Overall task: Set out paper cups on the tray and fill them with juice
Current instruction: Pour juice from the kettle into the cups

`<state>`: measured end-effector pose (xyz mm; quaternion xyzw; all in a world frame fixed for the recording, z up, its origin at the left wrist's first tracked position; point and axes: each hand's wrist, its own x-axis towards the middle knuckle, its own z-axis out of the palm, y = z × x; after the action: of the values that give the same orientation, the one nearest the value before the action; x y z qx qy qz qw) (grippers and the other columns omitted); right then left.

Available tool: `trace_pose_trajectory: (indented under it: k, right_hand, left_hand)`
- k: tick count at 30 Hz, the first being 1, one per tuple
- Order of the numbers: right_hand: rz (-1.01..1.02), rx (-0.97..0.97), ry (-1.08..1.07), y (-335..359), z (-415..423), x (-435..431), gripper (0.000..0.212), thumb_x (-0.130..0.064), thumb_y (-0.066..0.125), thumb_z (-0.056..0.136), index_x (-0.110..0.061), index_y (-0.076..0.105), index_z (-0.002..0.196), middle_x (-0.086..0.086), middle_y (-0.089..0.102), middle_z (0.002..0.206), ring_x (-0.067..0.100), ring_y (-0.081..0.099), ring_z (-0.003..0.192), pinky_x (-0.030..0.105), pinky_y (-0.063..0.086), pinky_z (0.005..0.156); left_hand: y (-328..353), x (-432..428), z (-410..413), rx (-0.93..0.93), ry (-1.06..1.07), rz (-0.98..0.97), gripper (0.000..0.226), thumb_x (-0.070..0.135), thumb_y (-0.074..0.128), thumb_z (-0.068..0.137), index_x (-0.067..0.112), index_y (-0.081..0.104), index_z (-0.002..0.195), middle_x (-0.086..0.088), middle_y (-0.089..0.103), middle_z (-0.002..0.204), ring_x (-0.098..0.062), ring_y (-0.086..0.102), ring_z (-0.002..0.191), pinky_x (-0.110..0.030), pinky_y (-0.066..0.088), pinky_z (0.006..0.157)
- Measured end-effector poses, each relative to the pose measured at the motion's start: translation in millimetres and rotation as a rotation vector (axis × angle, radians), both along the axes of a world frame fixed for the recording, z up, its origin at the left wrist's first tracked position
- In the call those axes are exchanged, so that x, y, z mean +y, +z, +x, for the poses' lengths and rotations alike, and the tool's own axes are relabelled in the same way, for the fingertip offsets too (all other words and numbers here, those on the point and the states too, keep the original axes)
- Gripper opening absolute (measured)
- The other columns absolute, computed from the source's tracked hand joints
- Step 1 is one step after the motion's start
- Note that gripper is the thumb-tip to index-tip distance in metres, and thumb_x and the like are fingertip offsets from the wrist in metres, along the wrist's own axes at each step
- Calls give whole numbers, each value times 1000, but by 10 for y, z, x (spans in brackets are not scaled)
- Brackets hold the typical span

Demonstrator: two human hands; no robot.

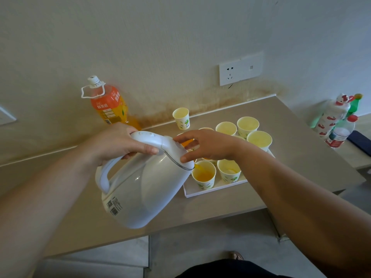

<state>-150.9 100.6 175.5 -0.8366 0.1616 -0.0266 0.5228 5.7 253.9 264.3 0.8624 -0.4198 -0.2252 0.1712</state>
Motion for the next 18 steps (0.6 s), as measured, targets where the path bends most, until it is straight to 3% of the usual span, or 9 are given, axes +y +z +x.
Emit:
trace_pose_trajectory:
  k: [2,5,9,13,18]
  right_hand:
    - [-14,-1,7,8,11,7,64,-24,73,81,-25,46,139,-11,53,123,12,54,114,25,51,86]
    - [-41,-6,13,6,27,3,64,-28,73,81,-27,46,139,-11,53,128,11,54,115,27,51,89]
    - [-56,-8,13,15,48,-5,64,-30,73,81,-29,46,139,-13,53,126,11,54,114,25,48,88]
    - [-69,-4,12,28,56,-9,65,-31,73,81,-30,46,139,-13,53,126,10,55,113,18,46,82]
    - [-63,-6,13,54,52,-1,65,-29,74,81,-28,45,140,-11,53,130,11,55,113,20,45,84]
  left_hand:
    - [13,1,13,12,-20,8,61,57,86,37,14,65,74,6,55,43,-8,50,47,-22,37,50]
    - [27,4,33,4,-19,6,51,54,86,48,15,64,73,8,54,41,-8,49,48,-21,36,50]
    - [49,18,76,2,-42,-6,68,68,81,32,15,64,71,5,54,45,-8,49,46,-24,37,51]
    - [59,19,127,4,-66,-12,72,71,73,28,14,66,72,3,55,49,-8,50,46,-26,38,53]
    - [70,18,142,-6,-83,-10,70,69,73,29,12,64,69,0,56,50,-12,49,48,-27,38,55]
